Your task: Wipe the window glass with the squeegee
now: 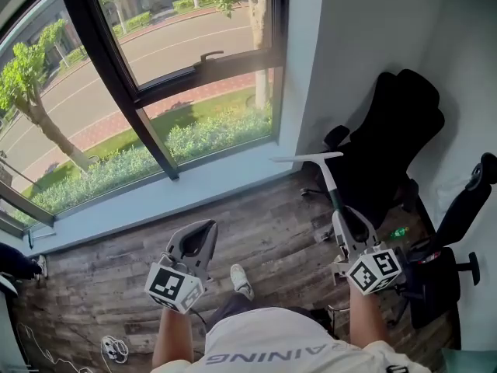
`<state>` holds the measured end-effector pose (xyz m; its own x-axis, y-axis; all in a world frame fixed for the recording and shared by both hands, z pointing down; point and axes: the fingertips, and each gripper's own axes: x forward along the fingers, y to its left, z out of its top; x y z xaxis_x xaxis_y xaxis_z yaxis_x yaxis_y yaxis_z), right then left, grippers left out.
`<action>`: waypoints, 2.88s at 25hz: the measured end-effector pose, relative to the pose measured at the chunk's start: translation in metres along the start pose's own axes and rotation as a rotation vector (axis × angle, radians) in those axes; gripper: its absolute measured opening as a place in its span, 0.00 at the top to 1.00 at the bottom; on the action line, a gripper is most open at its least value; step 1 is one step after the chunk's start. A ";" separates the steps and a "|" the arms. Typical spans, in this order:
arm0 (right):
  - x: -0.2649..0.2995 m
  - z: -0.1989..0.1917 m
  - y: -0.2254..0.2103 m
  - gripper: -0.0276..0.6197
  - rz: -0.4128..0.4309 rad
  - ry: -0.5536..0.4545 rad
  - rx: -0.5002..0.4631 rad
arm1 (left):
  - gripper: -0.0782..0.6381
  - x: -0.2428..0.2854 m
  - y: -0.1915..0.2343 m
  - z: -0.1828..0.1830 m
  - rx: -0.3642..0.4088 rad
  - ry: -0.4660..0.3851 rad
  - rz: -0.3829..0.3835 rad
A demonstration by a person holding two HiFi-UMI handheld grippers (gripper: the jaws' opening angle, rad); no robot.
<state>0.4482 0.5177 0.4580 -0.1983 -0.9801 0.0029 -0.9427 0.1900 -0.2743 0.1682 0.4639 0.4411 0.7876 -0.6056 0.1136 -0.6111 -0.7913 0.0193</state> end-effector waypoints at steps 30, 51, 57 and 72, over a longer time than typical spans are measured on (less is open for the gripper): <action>0.356 0.017 0.007 0.81 0.049 -0.007 -0.073 | 0.87 0.142 0.301 0.020 -0.006 -0.028 0.050; 0.525 0.071 -0.173 0.81 0.187 0.026 -0.048 | 0.87 0.364 0.336 0.070 0.003 0.009 0.161; 0.550 0.064 -0.184 0.81 0.177 0.044 -0.040 | 0.87 0.388 0.362 0.071 -0.011 0.006 0.155; 0.658 0.100 -0.139 0.81 0.051 -0.056 -0.113 | 0.87 0.405 0.498 0.094 0.043 -0.051 0.058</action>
<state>0.4754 -0.1597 0.4014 -0.2349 -0.9700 -0.0629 -0.9565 0.2422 -0.1625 0.1898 -0.1835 0.4030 0.7545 -0.6533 0.0622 -0.6529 -0.7569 -0.0292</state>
